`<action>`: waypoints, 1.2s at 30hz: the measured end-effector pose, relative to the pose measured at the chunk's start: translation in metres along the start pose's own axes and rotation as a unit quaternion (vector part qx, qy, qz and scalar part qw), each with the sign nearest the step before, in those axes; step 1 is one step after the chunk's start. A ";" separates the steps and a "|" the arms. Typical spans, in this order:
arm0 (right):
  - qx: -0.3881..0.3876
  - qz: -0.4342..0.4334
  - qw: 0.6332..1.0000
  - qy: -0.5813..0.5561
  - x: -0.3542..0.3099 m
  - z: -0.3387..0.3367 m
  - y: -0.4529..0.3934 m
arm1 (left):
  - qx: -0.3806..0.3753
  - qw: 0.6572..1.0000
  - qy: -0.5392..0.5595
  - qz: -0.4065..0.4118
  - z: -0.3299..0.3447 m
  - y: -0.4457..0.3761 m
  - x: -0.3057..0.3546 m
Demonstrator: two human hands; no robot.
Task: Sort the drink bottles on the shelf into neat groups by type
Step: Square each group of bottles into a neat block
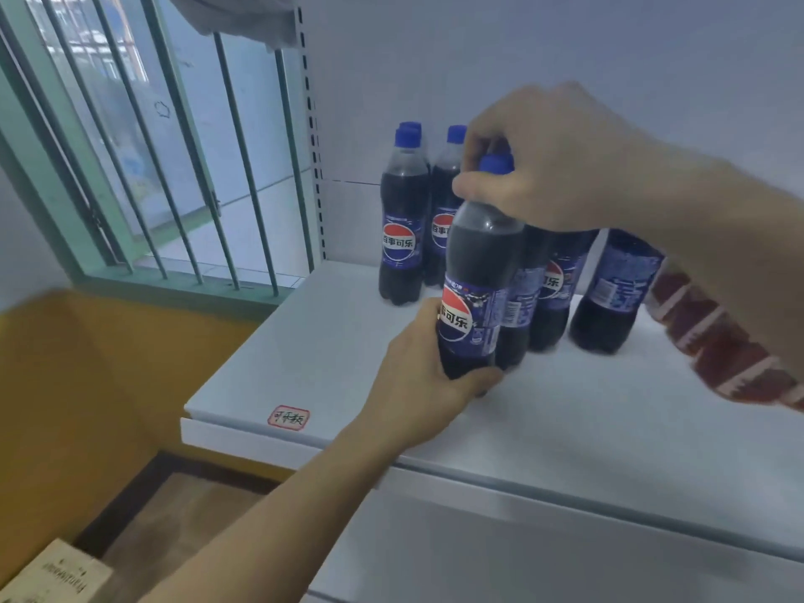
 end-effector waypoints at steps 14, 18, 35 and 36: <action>-0.064 0.019 0.998 -0.002 0.035 0.014 -0.094 | -0.020 0.974 -0.208 -0.092 -0.036 -0.073 -0.025; -0.102 0.020 0.994 0.034 0.046 0.029 -0.103 | -0.079 0.953 -0.292 -0.020 -0.018 -0.085 -0.033; -0.101 0.078 0.992 -0.011 0.083 0.011 -0.098 | -0.060 0.981 -0.169 0.078 0.000 -0.109 -0.063; -0.087 0.078 0.993 0.012 0.088 0.003 -0.091 | -0.057 0.986 -0.132 0.089 0.001 -0.108 -0.061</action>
Point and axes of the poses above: each hand's wrist, its own y-axis away from the middle knuckle, its own z-axis out of the palm, x = y × z, the point moved 1 cm from there along -y, towards the middle knuckle, and after that the axes turned 1 degree about -z, right-handed, at the moved point
